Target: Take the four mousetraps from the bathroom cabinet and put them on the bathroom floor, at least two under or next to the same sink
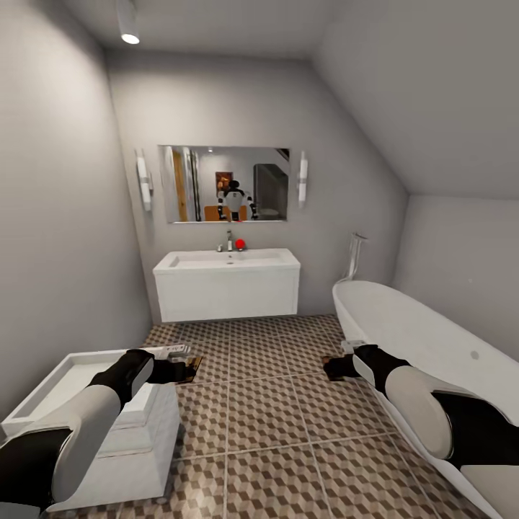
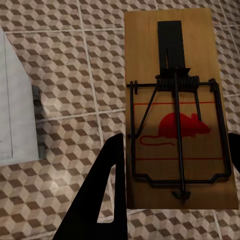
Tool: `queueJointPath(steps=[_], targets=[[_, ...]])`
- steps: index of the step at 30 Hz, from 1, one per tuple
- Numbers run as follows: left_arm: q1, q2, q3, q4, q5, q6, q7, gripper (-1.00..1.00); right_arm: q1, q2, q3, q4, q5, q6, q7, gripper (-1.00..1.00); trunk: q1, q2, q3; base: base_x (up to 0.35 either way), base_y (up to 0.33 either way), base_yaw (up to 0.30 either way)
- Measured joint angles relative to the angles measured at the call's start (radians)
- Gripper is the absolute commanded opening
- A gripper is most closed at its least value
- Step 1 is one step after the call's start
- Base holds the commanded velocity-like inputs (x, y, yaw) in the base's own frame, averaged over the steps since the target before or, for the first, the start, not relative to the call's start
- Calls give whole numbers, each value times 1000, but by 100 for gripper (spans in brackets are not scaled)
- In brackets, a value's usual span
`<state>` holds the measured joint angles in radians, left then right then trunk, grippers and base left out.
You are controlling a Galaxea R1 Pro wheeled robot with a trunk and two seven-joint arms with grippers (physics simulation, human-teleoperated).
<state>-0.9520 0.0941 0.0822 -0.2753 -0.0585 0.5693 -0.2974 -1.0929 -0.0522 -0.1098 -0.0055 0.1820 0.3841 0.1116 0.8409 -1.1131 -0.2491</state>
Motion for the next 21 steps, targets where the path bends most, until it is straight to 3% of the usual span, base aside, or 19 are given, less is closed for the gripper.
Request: queueJointPath(steps=[12,21], targets=[[0,0,0,-1,0,0,0,-100,0,0,0,0,0,0,0,-100,0,0,0,0,-12,2],[0,0,0,-1,0,1,0,-100,0,0,0,0,0,0,0,-100,0,0,0,0,-231,0]])
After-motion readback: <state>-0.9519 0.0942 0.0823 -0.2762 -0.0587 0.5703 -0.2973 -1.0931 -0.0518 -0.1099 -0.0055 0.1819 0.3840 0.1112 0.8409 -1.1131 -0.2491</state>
